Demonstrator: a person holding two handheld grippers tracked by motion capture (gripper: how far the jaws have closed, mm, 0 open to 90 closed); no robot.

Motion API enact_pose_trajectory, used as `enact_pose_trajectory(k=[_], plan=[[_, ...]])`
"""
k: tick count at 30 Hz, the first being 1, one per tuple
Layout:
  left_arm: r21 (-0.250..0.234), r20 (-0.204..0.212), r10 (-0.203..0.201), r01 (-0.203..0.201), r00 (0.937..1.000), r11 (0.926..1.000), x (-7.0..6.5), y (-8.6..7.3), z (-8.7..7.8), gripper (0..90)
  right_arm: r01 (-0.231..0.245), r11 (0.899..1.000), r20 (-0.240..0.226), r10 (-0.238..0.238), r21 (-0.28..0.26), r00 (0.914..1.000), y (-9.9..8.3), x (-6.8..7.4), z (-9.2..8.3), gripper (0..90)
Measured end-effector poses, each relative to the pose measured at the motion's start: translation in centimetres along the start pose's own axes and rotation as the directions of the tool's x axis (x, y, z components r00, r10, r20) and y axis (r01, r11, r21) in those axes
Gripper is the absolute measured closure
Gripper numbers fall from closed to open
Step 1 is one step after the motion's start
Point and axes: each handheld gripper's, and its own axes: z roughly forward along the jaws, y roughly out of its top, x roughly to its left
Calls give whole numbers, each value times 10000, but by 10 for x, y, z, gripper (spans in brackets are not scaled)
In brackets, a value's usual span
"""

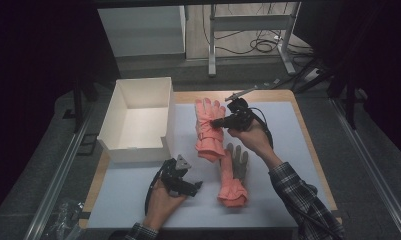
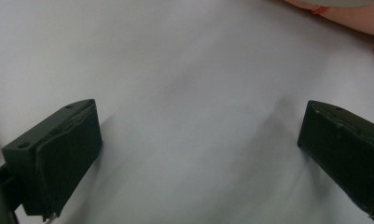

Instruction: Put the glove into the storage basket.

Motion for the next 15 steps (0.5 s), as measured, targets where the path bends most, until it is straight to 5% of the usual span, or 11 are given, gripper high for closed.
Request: enact_pose_trajectory(k=[15], plan=[[14, -17, 53, -53, 10000, 10000, 0, 0, 0, 0, 131, 9998, -37, -131, -162, 9999, -55, 21, -57, 861]])
